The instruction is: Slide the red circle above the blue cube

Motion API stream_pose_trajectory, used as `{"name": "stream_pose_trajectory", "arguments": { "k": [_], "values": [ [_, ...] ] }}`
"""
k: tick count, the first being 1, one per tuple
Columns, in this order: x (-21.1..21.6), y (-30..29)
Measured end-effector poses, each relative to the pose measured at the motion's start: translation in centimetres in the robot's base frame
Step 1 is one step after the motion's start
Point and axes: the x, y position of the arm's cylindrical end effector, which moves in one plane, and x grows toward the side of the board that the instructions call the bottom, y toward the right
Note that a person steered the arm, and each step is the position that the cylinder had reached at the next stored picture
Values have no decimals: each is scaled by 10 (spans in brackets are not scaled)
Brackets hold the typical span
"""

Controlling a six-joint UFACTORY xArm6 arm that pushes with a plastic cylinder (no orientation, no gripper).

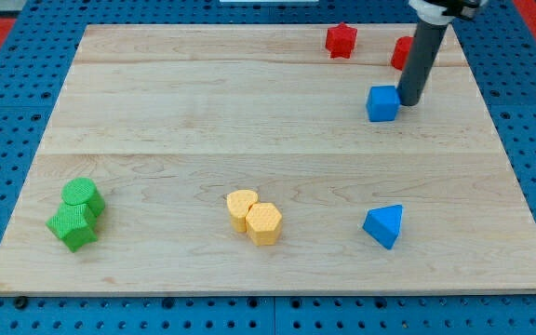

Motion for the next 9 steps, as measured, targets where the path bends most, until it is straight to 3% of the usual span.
{"name": "stream_pose_trajectory", "arguments": {
  "k": [1,3,4,5,6,8,9],
  "values": [
    [0,-15],
    [-85,97],
    [-115,100],
    [-123,59],
    [-105,55],
    [-94,-12],
    [-83,-15]
  ]
}}
